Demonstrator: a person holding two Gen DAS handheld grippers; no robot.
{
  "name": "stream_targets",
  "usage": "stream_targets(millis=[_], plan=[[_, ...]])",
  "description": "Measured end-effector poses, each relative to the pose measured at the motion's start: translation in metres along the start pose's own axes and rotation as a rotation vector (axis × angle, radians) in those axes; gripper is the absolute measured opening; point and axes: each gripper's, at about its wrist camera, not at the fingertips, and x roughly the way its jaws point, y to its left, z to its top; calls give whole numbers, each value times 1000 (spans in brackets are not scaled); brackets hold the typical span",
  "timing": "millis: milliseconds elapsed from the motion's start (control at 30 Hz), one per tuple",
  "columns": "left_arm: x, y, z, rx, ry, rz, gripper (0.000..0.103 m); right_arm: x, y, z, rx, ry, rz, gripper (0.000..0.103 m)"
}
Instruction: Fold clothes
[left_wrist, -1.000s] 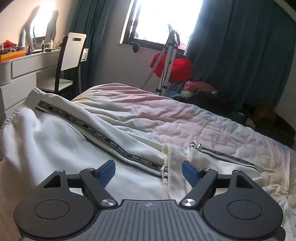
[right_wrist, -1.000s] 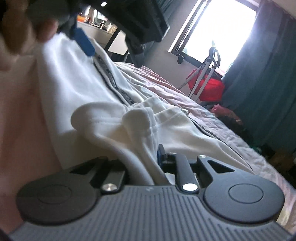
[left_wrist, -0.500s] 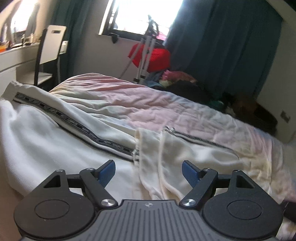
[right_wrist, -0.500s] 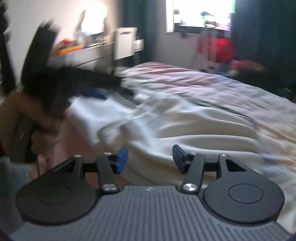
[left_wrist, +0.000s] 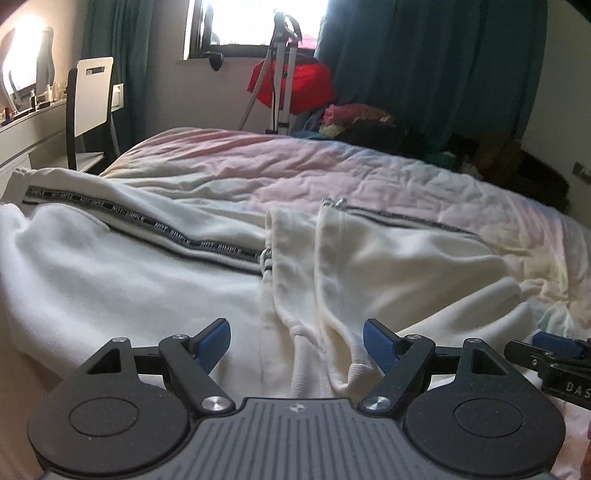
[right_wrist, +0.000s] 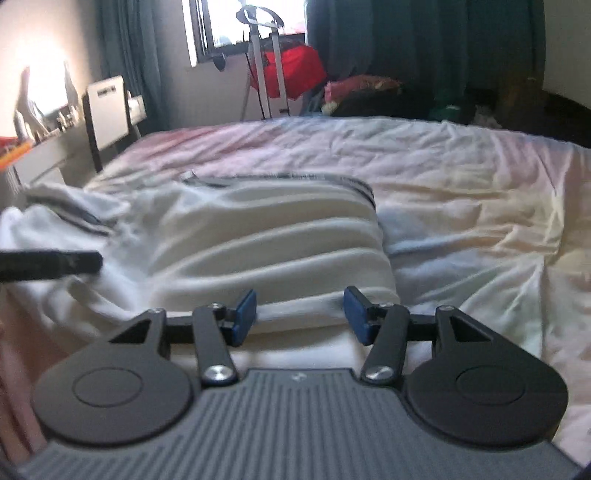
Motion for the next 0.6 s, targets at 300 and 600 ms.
stream_targets(millis=[300, 600], plan=[[-5, 7, -3, -18, 18, 34, 81, 6, -5, -8, 26, 27, 2, 55], [-59, 80, 9, -320, -69, 138, 88, -5, -14, -5, 90, 9, 27, 55]])
